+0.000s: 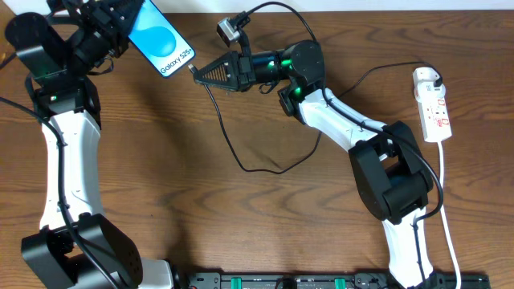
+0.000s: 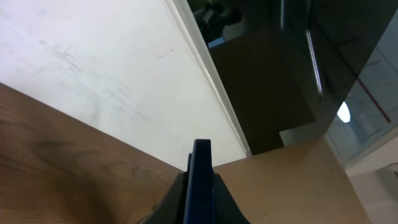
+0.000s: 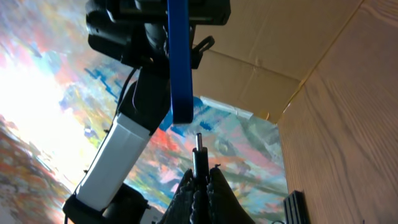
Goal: Plug charger to phone and switch on socket
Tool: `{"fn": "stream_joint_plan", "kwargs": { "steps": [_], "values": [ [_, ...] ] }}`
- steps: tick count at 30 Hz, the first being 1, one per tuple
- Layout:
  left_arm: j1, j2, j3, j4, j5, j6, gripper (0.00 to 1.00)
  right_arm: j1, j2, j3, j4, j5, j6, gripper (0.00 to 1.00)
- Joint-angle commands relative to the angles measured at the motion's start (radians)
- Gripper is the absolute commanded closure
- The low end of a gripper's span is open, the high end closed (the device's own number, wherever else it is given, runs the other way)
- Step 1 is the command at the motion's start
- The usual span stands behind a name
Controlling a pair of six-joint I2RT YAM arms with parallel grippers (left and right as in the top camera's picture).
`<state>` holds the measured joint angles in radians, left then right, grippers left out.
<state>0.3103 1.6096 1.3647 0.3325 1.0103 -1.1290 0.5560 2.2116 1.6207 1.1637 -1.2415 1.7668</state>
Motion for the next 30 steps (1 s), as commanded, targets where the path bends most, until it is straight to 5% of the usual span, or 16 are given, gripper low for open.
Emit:
{"fn": "stream_joint_plan", "kwargs": {
  "steps": [1,30],
  "values": [
    [-0.009,-0.010,0.011,0.009,-0.009,-0.013,0.93,0.009,-0.014,0.021,0.003,-0.016,-0.022,0.99],
    [-0.050,-0.010,0.011,0.008,-0.001,0.055,0.93,0.007,-0.014,0.021,0.039,-0.014,-0.010,0.99]
  ]
}}
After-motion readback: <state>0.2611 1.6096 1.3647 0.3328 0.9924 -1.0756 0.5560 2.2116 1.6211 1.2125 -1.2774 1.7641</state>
